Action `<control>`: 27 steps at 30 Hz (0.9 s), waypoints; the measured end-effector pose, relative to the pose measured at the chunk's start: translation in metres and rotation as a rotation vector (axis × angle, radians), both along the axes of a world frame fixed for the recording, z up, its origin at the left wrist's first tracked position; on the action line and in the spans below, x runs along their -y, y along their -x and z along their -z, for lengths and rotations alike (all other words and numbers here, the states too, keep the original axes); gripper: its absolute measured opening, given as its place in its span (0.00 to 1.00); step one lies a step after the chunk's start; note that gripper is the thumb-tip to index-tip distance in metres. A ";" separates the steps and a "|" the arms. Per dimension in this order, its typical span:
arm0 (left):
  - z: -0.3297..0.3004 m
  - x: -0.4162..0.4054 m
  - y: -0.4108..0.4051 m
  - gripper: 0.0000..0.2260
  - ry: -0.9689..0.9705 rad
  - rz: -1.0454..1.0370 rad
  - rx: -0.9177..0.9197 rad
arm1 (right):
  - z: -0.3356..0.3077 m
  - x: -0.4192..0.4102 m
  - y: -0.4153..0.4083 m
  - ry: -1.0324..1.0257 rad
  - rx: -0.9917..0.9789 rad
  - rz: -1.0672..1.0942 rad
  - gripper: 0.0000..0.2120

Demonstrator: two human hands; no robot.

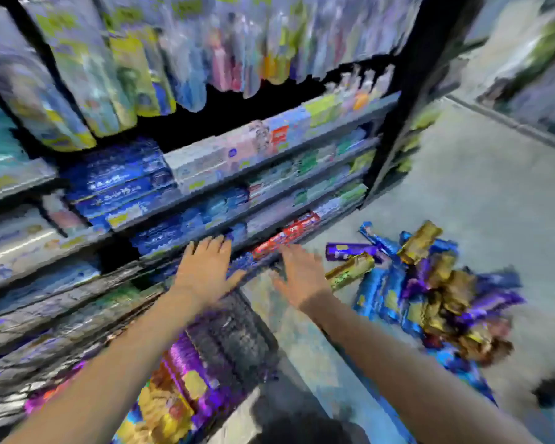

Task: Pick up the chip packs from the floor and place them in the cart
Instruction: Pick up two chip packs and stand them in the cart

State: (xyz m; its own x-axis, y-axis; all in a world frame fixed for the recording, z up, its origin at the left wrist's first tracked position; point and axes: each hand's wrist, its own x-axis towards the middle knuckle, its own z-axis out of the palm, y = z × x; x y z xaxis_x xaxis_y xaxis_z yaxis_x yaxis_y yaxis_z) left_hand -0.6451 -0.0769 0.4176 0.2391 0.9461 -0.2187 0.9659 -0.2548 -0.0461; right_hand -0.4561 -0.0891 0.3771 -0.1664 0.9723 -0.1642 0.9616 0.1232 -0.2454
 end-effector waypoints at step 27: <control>0.340 0.042 -0.613 0.22 0.513 0.814 -0.169 | 0.322 0.227 -0.504 0.528 -0.193 1.276 0.32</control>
